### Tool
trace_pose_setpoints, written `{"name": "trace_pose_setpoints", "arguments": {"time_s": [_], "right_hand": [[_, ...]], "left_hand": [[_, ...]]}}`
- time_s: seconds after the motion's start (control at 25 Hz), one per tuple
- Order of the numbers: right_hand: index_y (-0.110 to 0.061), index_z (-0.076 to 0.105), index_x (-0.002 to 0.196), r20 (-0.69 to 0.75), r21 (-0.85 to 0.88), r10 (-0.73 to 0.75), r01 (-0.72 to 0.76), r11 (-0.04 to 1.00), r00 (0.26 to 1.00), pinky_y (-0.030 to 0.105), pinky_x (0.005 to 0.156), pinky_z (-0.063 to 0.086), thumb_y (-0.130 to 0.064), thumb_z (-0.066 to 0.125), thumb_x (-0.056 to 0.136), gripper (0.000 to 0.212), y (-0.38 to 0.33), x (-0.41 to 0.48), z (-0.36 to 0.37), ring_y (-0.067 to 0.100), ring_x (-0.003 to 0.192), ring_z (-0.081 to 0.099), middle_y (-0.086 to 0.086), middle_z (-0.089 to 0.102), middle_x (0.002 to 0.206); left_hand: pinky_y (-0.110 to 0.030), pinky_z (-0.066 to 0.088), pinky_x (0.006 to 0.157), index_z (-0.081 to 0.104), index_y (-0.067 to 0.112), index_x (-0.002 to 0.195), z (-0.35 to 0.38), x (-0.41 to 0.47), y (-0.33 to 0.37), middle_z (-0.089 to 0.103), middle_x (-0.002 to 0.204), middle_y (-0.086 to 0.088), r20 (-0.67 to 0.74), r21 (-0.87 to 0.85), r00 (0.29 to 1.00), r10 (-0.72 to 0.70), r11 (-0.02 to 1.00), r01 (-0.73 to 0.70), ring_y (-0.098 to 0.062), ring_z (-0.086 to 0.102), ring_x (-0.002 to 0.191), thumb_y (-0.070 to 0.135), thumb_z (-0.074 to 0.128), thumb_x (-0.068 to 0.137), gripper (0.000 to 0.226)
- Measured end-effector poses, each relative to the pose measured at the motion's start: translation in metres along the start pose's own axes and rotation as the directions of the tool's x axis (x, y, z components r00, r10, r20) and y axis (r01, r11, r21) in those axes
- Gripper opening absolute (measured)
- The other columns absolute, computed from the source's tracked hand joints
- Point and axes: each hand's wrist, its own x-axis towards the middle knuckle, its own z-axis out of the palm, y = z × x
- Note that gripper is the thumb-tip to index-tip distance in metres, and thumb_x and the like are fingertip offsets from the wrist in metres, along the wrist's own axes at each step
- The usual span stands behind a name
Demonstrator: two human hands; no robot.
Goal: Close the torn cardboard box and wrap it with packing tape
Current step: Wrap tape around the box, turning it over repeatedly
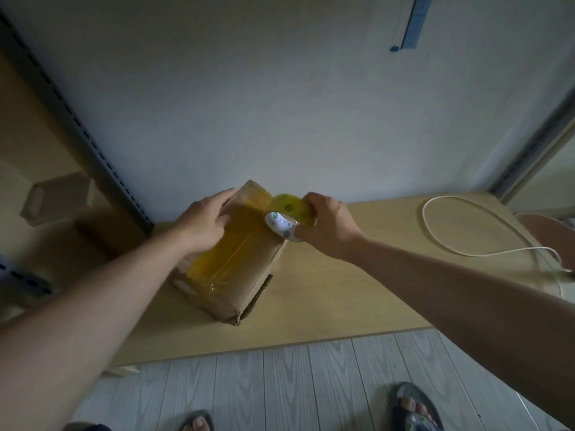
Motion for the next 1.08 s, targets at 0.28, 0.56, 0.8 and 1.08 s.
{"name": "trace_pose_setpoints", "arguments": {"time_s": [0.28, 0.56, 0.8, 1.08], "right_hand": [[-0.025, 0.042, 0.072, -0.029, 0.039, 0.004, -0.003, 0.999, 1.000, 0.026, 0.049, 0.031, -0.024, 0.072, 0.077, 0.031, -0.018, 0.030, 0.030, 0.012, 0.058, 0.041, -0.006, 0.046, 0.067], [-0.017, 0.056, 0.077, -0.046, 0.019, -0.008, 0.009, 1.000, 0.999, 0.026, 0.046, 0.034, -0.021, 0.070, 0.072, 0.016, -0.034, 0.042, 0.031, 0.011, 0.057, 0.044, -0.004, 0.052, 0.068], [-0.024, 0.054, 0.069, -0.036, -0.082, 0.039, -0.041, 0.996, 0.999, 0.025, 0.048, 0.038, -0.020, 0.069, 0.070, 0.016, -0.021, 0.028, 0.010, 0.016, 0.060, 0.052, -0.004, 0.056, 0.068], [-0.021, 0.059, 0.075, 0.000, -0.223, 0.095, -0.093, 0.970, 0.995, 0.028, 0.053, 0.044, -0.024, 0.069, 0.072, 0.012, 0.001, 0.008, 0.003, 0.021, 0.069, 0.059, -0.003, 0.059, 0.070]], "left_hand": [[-0.077, 0.007, 0.111, -0.030, 0.019, 0.152, 0.043, -0.005, -0.008, -0.034, 0.160, -0.011, -0.026, 0.499, 0.971, -0.237, 0.839, 0.218, -0.039, -0.021, 0.151, 0.093, 0.065, 0.047, 0.159], [-0.060, 0.032, 0.110, 0.001, 0.022, 0.153, 0.034, 0.012, -0.038, 0.010, 0.153, -0.011, -0.015, 0.395, 0.992, -0.122, 0.911, 0.118, -0.043, 0.020, 0.138, 0.086, 0.047, 0.041, 0.137], [-0.056, 0.034, 0.106, -0.009, 0.027, 0.155, 0.025, 0.010, -0.038, 0.003, 0.154, -0.003, 0.088, 0.366, 0.985, -0.150, 0.924, 0.108, -0.040, 0.013, 0.141, 0.080, 0.054, 0.053, 0.131], [-0.062, 0.034, 0.104, -0.023, 0.043, 0.152, 0.025, 0.006, -0.032, -0.003, 0.159, -0.003, 0.121, 0.355, 0.983, -0.139, 0.931, 0.087, -0.042, 0.008, 0.144, 0.075, 0.066, 0.061, 0.131]]}}
